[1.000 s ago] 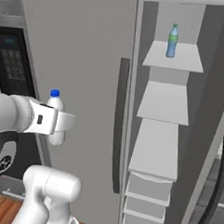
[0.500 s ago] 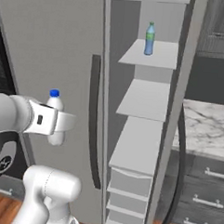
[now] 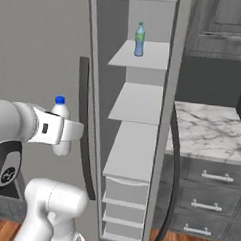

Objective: Take the bottled waters from the counter and place them in the freezer to freeze. Close the freezer door after placing the bottles.

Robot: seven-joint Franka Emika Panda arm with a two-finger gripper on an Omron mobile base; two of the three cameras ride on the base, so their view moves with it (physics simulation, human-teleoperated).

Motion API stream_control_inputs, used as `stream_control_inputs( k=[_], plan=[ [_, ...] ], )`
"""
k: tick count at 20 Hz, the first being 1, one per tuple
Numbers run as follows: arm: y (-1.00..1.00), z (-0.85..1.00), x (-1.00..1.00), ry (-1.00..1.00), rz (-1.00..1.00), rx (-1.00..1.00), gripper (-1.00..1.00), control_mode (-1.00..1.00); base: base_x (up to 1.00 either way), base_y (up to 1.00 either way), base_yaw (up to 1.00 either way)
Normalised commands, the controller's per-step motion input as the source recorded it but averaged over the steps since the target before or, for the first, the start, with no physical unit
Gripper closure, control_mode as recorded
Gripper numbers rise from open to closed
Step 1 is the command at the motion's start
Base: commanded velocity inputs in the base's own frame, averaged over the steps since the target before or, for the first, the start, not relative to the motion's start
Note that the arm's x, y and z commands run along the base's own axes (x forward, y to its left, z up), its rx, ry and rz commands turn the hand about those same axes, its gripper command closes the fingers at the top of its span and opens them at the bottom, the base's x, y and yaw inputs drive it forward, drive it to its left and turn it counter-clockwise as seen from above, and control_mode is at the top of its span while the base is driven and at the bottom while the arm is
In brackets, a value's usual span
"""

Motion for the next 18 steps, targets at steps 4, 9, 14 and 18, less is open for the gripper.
stream_control_inputs(
  k=[4, 9, 14, 18],
  plan=[
    [0.0, 0.0, 0.0, 0.0, 0.0, 0.0, 1.0, 1.0, 0.29, -0.22, -0.36],
    [0.0, 0.0, 0.0, 0.0, 0.0, 0.0, 1.0, 1.0, 0.38, 0.0, -0.14],
    [0.0, 0.0, 0.0, 0.0, 0.0, 0.0, 1.0, 1.0, 0.53, 0.0, -0.02],
    [0.0, 0.0, 0.0, 0.0, 0.0, 0.0, 1.0, 1.0, 0.16, -0.02, 0.02]
  ],
)
